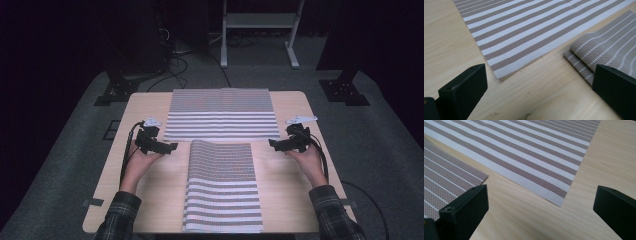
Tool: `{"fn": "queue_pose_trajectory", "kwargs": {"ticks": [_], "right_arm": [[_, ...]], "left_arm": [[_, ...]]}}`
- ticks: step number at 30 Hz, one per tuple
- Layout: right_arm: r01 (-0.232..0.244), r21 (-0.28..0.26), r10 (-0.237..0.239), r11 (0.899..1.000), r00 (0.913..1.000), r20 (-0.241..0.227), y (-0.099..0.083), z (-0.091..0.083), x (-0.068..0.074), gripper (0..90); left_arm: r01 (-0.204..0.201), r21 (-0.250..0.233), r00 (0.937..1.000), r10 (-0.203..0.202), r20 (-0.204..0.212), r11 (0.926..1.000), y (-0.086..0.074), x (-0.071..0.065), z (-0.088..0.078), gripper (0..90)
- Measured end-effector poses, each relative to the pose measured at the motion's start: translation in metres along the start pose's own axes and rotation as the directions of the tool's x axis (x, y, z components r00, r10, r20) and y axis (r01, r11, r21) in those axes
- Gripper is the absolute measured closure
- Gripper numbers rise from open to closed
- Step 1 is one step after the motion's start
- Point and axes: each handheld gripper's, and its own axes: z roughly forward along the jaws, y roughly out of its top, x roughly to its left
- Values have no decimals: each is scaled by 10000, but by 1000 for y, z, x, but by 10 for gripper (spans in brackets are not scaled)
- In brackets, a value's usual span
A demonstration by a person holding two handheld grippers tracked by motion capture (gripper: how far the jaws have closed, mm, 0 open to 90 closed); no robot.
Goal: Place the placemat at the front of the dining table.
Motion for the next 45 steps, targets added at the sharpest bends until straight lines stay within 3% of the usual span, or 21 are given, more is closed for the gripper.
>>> {"fn": "queue_pose_trajectory", "kwargs": {"ticks": [6, 13, 18, 27, 41, 45], "right_arm": [[106, -186, -105, 9998, 9999, 64, -7, -15, 2, 0], [281, -327, -273, 9991, 9994, 220, -17, -33, 9, 0], [306, -410, -300, 9987, 9994, 146, -24, -48, 12, 0], [392, -660, -393, 9970, 9992, 4, -45, -64, 22, 0], [1016, -353, -1031, 9942, 9938, -409, -84, -76, 38, 0], [1100, -229, -1112, 9937, 9919, -614, -96, -81, 38, 0]], "left_arm": [[61, -331, 9999, -57, 137, 9994, -15, -10, -18, 0], [10, -505, 10000, -12, -36, 9987, -31, -18, -40, 0], [134, -703, 9999, -136, -18, 9974, -42, -22, -52, 0], [-39, -925, 9998, 22, -186, 9957, -61, -34, -68, 0], [-404, -437, 9988, 392, -284, 9982, -95, -50, -75, 0], [-674, -46, 9973, 672, -309, 9977, -103, -55, -75, 0]]}}
